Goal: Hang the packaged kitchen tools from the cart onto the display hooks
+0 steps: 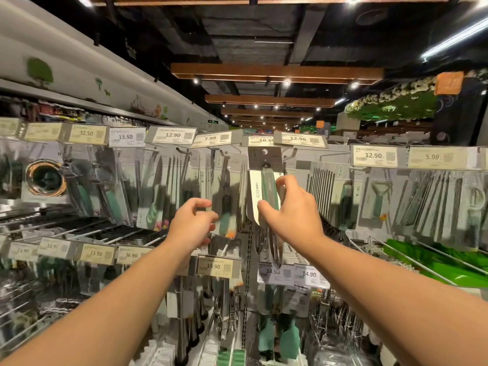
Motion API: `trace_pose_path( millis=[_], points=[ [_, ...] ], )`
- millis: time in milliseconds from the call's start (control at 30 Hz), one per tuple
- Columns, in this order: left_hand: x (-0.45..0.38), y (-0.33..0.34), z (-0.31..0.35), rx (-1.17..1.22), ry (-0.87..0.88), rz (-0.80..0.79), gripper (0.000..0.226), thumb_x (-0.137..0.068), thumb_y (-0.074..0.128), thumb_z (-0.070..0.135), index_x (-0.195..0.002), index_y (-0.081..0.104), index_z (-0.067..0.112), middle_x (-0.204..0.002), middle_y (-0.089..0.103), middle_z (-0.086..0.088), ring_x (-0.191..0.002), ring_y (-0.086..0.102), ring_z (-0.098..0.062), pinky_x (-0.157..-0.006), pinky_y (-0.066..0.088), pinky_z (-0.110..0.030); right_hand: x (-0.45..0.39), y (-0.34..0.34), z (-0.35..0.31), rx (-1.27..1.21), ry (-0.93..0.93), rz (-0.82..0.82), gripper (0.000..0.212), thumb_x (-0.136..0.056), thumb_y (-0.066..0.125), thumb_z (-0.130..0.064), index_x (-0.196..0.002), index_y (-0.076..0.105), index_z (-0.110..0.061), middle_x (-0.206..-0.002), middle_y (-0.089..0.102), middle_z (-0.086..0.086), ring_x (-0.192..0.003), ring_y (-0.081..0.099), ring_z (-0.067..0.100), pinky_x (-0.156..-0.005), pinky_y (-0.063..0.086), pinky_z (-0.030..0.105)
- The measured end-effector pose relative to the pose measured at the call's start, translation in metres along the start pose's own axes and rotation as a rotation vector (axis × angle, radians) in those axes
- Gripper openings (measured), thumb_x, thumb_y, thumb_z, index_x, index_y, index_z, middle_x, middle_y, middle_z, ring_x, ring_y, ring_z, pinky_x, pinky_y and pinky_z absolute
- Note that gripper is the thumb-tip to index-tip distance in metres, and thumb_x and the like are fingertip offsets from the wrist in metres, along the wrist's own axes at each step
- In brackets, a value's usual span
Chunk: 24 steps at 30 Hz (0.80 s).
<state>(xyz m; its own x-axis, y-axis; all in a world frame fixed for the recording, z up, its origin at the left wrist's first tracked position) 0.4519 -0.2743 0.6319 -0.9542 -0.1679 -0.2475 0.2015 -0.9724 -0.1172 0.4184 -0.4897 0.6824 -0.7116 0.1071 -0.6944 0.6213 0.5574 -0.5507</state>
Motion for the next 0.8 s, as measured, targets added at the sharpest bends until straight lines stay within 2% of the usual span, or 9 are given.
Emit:
trace_pose_path(
  millis=[67, 167, 267, 367, 467, 633, 800],
  points=[
    [0.000, -0.003, 0.000, -0.119, 0.064, 0.002, 0.028, -0.099, 0.063, 0.012, -0.123, 0.060, 0.027, -0.102, 0.070, -0.011, -0.081, 0.064, -0.020, -0.079, 0.062, -0.050, -0.006, 0.003, -0.002, 0.001, 0.011, -0.003, 0.047, -0.089, 0.068, -0.040, -0.126, 0.047, -0.023, -0.101, 0.061, -0.002, -0.091, 0.063, 0.022, -0.077, 0.059, 0.045],
    [0.002, -0.004, 0.000, -0.300, 0.153, -0.015, 0.031, -0.099, 0.063, 0.016, -0.126, 0.057, 0.030, -0.101, 0.070, -0.004, -0.079, 0.065, -0.017, -0.073, 0.057, -0.034, -0.012, 0.012, 0.000, 0.027, 0.058, -0.029, 0.048, -0.089, 0.069, -0.037, -0.129, 0.048, -0.021, -0.103, 0.059, -0.001, -0.093, 0.058, 0.022, -0.078, 0.053, 0.037],
    [0.001, -0.006, -0.002, -0.526, 0.216, -0.011, 0.032, -0.096, 0.067, 0.026, -0.127, 0.058, 0.032, -0.104, 0.066, 0.006, -0.091, 0.066, -0.016, -0.072, 0.045, -0.028, -0.015, 0.023, 0.003, 0.040, 0.107, -0.057, 0.051, -0.089, 0.071, -0.037, -0.131, 0.047, -0.022, -0.110, 0.058, 0.001, -0.095, 0.055, 0.022, -0.075, 0.043, 0.033],
    [0.001, -0.005, -0.006, -0.688, 0.244, -0.040, 0.040, -0.095, 0.068, 0.035, -0.133, 0.057, 0.032, -0.114, 0.061, 0.010, -0.100, 0.062, -0.015, -0.084, 0.044, -0.033, -0.018, 0.032, 0.006, 0.033, 0.139, -0.081, 0.054, -0.088, 0.074, -0.035, -0.131, 0.044, -0.024, -0.112, 0.059, 0.003, -0.094, 0.059, 0.025, -0.073, 0.046, 0.034],
    [0.001, -0.004, -0.010, -0.761, 0.257, -0.082, 0.042, -0.094, 0.067, 0.038, -0.134, 0.057, 0.032, -0.119, 0.060, 0.007, -0.102, 0.061, -0.018, -0.090, 0.053, -0.039, -0.019, 0.035, 0.007, 0.025, 0.157, -0.086, 0.054, -0.087, 0.076, -0.033, -0.129, 0.042, -0.025, -0.110, 0.059, 0.004, -0.090, 0.062, 0.027, -0.071, 0.052, 0.036],
    [0.000, -0.003, -0.010, -0.847, 0.266, -0.136, 0.045, -0.095, 0.064, 0.039, -0.138, 0.055, 0.031, -0.122, 0.058, 0.007, -0.109, 0.060, -0.019, -0.096, 0.053, -0.042, -0.020, 0.040, 0.008, 0.012, 0.165, -0.106, 0.053, -0.089, 0.075, -0.035, -0.127, 0.040, -0.023, -0.090, 0.057, 0.001, -0.081, 0.063, 0.027, -0.062, 0.047, 0.035],
    [-0.001, 0.003, -0.012, -0.863, 0.273, -0.146, 0.042, -0.091, 0.064, 0.041, -0.131, 0.057, 0.030, -0.124, 0.060, 0.005, -0.109, 0.061, -0.020, -0.096, 0.054, -0.043, -0.010, 0.037, 0.000, 0.106, 0.147, -0.130, 0.047, -0.090, 0.071, -0.041, -0.126, 0.046, -0.024, -0.094, 0.061, -0.001, -0.085, 0.063, 0.026, -0.065, 0.049, 0.034]
  ],
)
Point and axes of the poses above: each hand's wrist, its own x-axis away from the middle knuckle, its own y-axis out of the palm, z = x × y, the point moved 5 cm from there along -x, towards the middle knuckle
